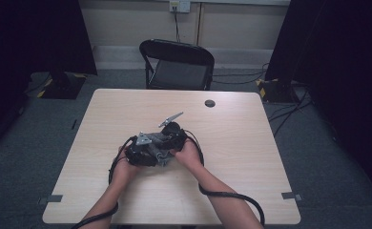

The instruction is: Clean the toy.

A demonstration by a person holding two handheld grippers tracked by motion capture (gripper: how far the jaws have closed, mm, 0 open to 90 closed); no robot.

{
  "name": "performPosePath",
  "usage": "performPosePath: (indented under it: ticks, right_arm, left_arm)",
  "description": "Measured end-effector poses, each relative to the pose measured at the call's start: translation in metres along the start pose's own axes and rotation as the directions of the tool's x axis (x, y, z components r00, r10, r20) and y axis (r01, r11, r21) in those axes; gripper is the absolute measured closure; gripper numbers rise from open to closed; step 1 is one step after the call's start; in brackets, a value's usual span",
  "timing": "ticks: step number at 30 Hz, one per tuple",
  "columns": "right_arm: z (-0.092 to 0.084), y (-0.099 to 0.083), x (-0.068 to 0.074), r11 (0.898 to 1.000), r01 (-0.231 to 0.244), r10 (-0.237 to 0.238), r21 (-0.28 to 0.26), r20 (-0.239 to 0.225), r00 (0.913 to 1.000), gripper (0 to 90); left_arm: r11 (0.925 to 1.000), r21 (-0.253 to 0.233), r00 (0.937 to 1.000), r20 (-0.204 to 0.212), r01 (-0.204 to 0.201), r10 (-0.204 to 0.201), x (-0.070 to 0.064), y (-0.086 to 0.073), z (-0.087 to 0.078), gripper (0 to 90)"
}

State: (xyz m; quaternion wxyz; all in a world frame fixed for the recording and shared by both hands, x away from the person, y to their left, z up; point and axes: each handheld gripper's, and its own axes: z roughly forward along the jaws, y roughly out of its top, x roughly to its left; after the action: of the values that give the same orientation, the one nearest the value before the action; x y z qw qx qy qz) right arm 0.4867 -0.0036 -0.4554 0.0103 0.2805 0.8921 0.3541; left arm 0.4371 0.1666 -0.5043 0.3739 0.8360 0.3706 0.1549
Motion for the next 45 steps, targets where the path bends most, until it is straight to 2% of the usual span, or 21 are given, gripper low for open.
performPosePath:
  ticks: [9, 18, 29, 31, 33, 36, 45]
  right_arm:
    - [-0.006, 0.0, -0.01, 1.0, -0.021, 0.021, 0.005, 0.031, 0.9993, 76.9]
    - [-0.009, -0.001, -0.024, 0.997, -0.08, 0.081, -0.013, 0.042, 0.9959, 76.9]
    - [-0.013, -0.003, -0.04, 0.996, -0.09, 0.09, -0.013, 0.088, 0.992, 76.8]
    - [-0.014, -0.005, -0.045, 0.995, -0.102, 0.102, -0.008, 0.102, 0.9895, 76.8]
    - [-0.014, -0.007, -0.051, 0.991, -0.134, 0.135, -0.017, 0.098, 0.986, 76.8]
    - [-0.014, -0.009, -0.057, 0.987, -0.157, 0.158, -0.026, 0.102, 0.9821, 76.8]
    - [-0.015, -0.013, -0.068, 0.981, -0.188, 0.191, -0.036, 0.124, 0.9736, 76.5]
  left_arm:
    - [1.0, 0.0, 1.0, -0.001, 0.0, 0.0, 0.0, 0.0, 0.0, 24.1]
    - [1.0, -0.002, 1.0, -0.001, 0.001, -0.001, 0.0, 0.0, 0.0, 24.1]
    - [1.0, -0.002, 1.0, -0.001, 0.001, -0.001, 0.0, 0.0, 0.0, 24.1]
    - [1.0, -0.001, 1.0, -0.001, 0.0, 0.0, 0.0, 0.0, 0.0, 24.1]
    - [1.0, -0.001, 1.0, -0.001, 0.0, 0.0, 0.0, 0.0, 0.0, 24.1]
    - [1.0, -0.002, 1.0, -0.001, 0.0, 0.0, 0.0, 0.0, 0.0, 24.1]
    - [1.0, -0.002, 1.0, -0.001, 0.0, 0.0, 0.0, 0.0, 0.0, 24.1]
